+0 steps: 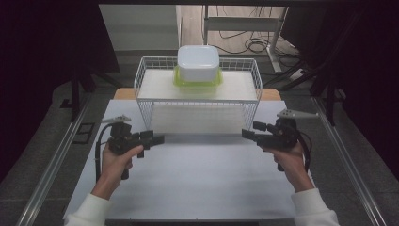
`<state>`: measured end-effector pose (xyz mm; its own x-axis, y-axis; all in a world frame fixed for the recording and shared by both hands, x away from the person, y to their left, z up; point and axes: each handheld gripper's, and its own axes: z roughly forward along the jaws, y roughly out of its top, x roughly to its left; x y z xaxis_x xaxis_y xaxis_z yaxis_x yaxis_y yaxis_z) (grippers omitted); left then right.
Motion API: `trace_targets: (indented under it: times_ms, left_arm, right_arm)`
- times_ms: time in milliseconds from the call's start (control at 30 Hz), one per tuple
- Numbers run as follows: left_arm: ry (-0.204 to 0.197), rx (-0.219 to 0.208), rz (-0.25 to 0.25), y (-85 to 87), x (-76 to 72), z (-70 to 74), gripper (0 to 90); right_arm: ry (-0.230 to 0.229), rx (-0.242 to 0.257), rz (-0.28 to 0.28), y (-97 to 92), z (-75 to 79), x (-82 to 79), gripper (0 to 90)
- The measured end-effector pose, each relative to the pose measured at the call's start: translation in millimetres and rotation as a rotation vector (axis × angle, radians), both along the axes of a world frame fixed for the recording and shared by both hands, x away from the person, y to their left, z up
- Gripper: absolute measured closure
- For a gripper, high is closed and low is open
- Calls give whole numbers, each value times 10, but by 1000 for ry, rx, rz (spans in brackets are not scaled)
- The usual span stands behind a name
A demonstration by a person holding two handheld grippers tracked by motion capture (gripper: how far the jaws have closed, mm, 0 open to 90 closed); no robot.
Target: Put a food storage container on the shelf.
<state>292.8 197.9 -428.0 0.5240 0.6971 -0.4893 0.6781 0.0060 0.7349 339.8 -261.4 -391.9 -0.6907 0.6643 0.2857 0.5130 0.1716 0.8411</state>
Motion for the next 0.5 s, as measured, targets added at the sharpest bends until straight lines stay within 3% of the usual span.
trace_targets:
  times_ms: [33, 100, 167, 267, 367, 500]
  left_arm:
    - [30, 11, 5, 2, -38, -146, 309]
    - [36, 21, 7, 6, -44, -192, 309]
    - [58, 46, 22, 20, -61, -342, 311]
    - [66, 52, 29, 33, -75, -398, 310]
    - [70, 68, 27, 21, -73, -428, 308]
    - [68, 84, 31, -6, -58, -450, 306]
  right_arm:
    - [12, -17, -10, -25, -73, -15, 282]
    - [18, -31, -21, -47, -141, -25, 282]
    - [45, -46, -33, -97, -315, -51, 279]
    - [65, -67, -39, -114, -471, -73, 277]
    - [82, -89, -32, -109, -496, -76, 277]
    - [58, -71, -45, -108, -467, -71, 273]
